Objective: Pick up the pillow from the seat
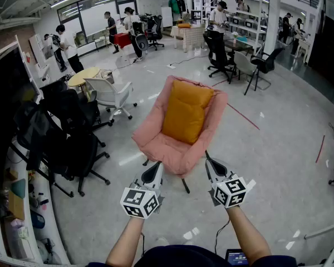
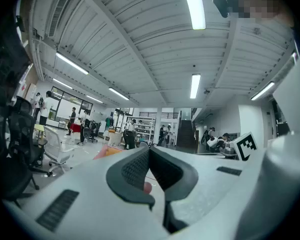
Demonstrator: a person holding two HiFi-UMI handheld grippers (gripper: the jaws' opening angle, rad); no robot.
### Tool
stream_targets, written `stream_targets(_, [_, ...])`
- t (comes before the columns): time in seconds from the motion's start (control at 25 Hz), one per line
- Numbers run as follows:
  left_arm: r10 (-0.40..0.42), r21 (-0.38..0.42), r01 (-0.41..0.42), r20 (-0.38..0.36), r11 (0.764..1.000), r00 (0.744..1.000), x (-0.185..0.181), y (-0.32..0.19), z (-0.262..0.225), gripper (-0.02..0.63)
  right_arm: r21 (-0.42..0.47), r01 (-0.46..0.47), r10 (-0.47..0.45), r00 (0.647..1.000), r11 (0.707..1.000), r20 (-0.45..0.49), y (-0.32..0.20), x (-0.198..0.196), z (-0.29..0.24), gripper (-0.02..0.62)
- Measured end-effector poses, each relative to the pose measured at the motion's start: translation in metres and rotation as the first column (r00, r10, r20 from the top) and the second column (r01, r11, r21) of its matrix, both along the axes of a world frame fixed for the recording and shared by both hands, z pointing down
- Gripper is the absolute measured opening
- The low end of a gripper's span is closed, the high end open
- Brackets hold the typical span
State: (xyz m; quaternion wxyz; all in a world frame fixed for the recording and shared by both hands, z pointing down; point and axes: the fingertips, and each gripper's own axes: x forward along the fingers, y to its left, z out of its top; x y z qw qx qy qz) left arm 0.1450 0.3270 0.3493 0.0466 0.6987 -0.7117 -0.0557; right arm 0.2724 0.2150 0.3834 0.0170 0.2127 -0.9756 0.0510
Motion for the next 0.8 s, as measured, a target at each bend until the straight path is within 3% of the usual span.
stream_targets(0.8, [0.001,0.011,-0.001,-0.016,1.0,1.0,0.015,0.005,-0.003,0.003,0.012,0.018,-0.018,1.0,1.0,0.018,0.008,0.011,-0.006,0.018])
